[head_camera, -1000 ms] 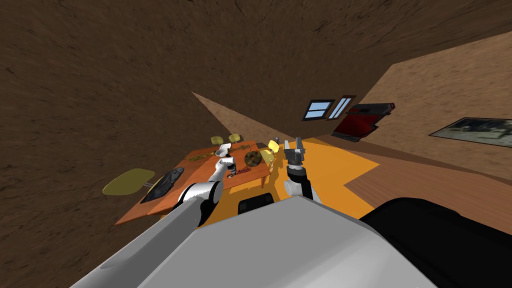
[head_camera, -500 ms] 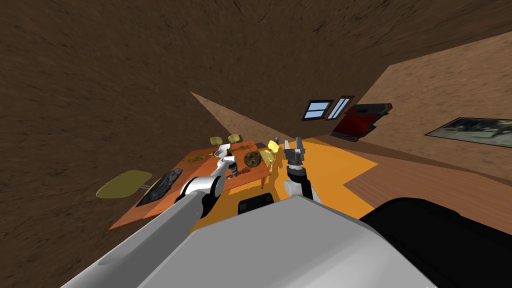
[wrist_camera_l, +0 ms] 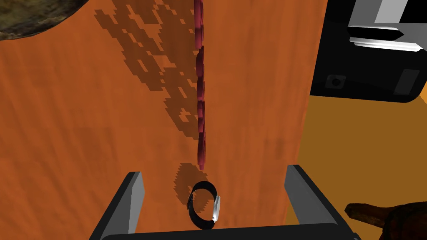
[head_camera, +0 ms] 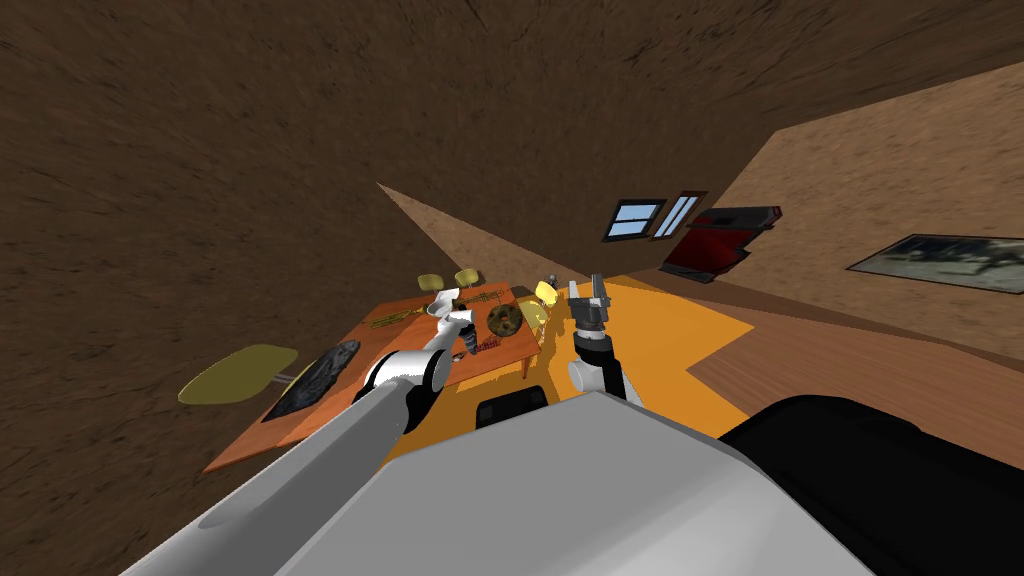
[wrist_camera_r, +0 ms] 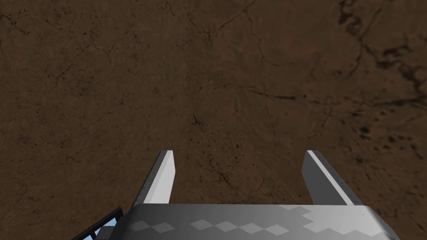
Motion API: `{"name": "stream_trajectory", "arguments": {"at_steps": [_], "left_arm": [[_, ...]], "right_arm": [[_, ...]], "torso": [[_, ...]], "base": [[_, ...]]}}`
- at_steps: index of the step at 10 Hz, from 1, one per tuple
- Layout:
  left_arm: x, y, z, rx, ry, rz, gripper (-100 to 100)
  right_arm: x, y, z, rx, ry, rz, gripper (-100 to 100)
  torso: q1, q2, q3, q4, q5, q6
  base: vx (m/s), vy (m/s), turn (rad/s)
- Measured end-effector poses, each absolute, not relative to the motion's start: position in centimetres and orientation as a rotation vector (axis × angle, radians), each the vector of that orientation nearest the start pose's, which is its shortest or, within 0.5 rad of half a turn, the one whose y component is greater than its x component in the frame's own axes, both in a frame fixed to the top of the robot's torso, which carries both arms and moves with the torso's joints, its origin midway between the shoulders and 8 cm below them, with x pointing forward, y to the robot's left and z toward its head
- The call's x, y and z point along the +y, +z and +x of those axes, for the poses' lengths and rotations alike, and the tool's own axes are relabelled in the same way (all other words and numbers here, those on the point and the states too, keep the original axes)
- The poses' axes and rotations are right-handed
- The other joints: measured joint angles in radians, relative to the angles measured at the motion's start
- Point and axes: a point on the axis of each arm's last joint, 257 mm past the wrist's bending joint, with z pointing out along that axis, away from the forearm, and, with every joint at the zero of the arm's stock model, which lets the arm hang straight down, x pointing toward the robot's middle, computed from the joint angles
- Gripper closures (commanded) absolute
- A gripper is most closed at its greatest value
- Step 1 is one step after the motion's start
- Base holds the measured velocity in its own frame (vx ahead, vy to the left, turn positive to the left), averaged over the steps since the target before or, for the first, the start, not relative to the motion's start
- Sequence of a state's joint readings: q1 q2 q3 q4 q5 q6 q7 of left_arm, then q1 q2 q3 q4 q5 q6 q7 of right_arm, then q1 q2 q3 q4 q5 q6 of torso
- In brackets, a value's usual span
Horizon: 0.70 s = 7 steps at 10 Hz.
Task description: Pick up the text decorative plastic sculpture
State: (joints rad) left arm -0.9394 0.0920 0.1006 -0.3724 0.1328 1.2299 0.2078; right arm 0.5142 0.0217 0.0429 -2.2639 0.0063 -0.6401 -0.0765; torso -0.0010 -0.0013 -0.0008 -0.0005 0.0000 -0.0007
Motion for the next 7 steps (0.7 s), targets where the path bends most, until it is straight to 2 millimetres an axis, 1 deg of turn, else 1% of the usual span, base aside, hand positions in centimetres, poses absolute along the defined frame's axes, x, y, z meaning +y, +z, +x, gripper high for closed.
{"name": "stream_trajectory", "arguments": {"at_steps": [1,2,3,6,7], "left_arm": [[17.4,-43.0,47.5,2.108,-0.047,-2.327,-100],[17.3,-43.0,47.5,2.109,-0.046,-2.327,0],[17.3,-43.0,47.5,2.109,-0.046,-2.327,-100],[17.7,-45.1,46.4,2.106,-0.052,-2.327,-100],[17.8,-45.2,46.3,2.106,-0.049,-2.329,-100]], "right_arm": [[-26.5,3.8,32.3,0.500,1.431,0.609,0],[-26.5,3.8,32.3,0.500,1.431,0.609,0],[-26.5,3.8,32.3,0.500,1.431,0.609,0],[-26.5,3.8,32.3,0.500,1.431,0.609,0],[-26.5,3.8,32.3,0.500,1.431,0.609,0]], "torso": [[0.000,0.000,0.000,0.000,0.000,0.000],[0.000,0.000,0.000,0.000,0.000,0.000],[0.000,0.001,0.001,0.000,0.000,0.000],[0.000,-0.001,-0.001,0.000,0.000,0.000],[0.000,0.000,0.000,0.000,0.000,0.000]], "base": [[0.017,-0.001,-0.005],[0.000,0.000,0.000],[0.024,-0.005,-0.010],[0.039,-0.010,-0.006],[0.007,-0.004,0.000]]}}
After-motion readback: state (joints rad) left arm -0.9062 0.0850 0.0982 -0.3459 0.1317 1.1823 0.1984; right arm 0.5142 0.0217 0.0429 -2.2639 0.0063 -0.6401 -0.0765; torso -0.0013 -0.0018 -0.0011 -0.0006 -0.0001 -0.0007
